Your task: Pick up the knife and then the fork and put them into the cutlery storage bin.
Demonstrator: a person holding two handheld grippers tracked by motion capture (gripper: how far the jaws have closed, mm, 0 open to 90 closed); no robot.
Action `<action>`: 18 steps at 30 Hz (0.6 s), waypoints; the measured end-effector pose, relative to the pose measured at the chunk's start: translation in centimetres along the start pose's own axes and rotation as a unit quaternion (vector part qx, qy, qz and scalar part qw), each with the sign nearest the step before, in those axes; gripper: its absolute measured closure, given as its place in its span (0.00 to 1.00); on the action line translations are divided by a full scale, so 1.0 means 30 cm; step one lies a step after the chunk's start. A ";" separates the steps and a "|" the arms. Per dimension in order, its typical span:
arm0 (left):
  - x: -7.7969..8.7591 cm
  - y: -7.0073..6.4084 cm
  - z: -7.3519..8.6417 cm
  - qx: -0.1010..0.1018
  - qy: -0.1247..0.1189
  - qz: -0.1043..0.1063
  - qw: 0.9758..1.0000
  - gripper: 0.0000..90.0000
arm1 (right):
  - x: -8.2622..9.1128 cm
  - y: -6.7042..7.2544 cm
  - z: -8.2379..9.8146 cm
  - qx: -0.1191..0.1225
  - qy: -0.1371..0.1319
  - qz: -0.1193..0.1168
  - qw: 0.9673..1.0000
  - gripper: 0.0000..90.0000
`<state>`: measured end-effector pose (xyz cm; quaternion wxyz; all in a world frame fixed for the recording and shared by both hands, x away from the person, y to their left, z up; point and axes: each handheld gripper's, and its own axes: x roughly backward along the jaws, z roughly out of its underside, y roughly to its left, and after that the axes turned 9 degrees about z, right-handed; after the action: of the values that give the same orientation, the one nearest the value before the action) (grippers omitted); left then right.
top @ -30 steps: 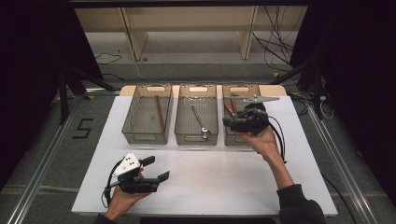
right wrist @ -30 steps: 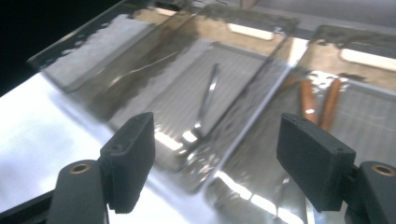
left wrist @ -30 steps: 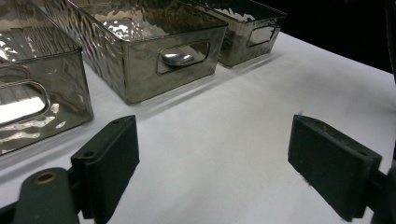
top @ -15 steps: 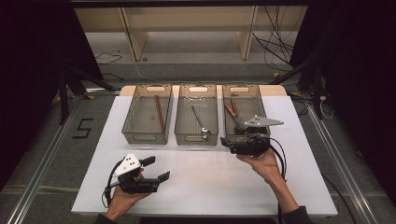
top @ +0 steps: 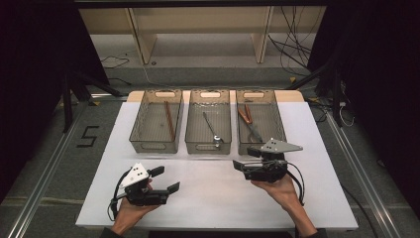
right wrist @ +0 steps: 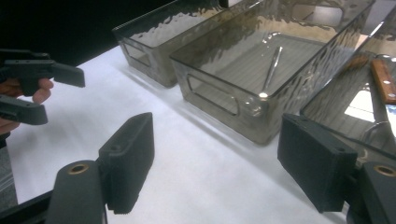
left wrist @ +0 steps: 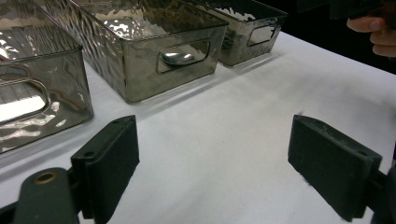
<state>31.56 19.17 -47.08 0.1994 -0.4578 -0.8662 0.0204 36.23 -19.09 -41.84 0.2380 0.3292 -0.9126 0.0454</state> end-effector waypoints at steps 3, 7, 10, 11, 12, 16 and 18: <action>0.000 -0.002 -0.001 0.000 0.000 -0.001 1.000 0.18 | 0.005 0.011 0.011 0.000 -0.007 -0.007 1.000 0.30; -0.002 -0.005 -0.001 -0.001 0.004 -0.003 1.000 0.18 | 0.016 0.023 0.030 0.002 -0.017 -0.013 1.000 0.29; -0.001 -0.003 0.000 0.000 0.003 -0.003 1.000 0.18 | 0.029 0.028 0.048 -0.004 -0.022 -0.019 1.000 0.28; -0.002 -0.003 0.000 0.002 0.001 -0.003 1.000 0.18 | 0.036 0.030 0.056 -0.003 -0.023 -0.020 1.000 0.27; -0.001 -0.002 0.000 0.002 0.001 -0.003 1.000 0.18 | 0.040 0.031 0.062 -0.002 -0.024 -0.020 1.000 0.27; -0.001 -0.003 0.000 -0.001 0.003 0.000 1.000 0.18 | 0.064 0.033 0.098 -0.007 -0.028 -0.022 0.999 0.26; -0.001 -0.006 0.002 -0.002 0.002 0.001 1.000 0.18 | 0.076 0.033 0.113 -0.006 -0.031 -0.016 0.999 0.25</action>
<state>31.41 19.04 -47.10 0.2003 -0.4588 -0.8655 0.0179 32.71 -20.44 -43.70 0.2125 0.3440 -0.9142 0.0261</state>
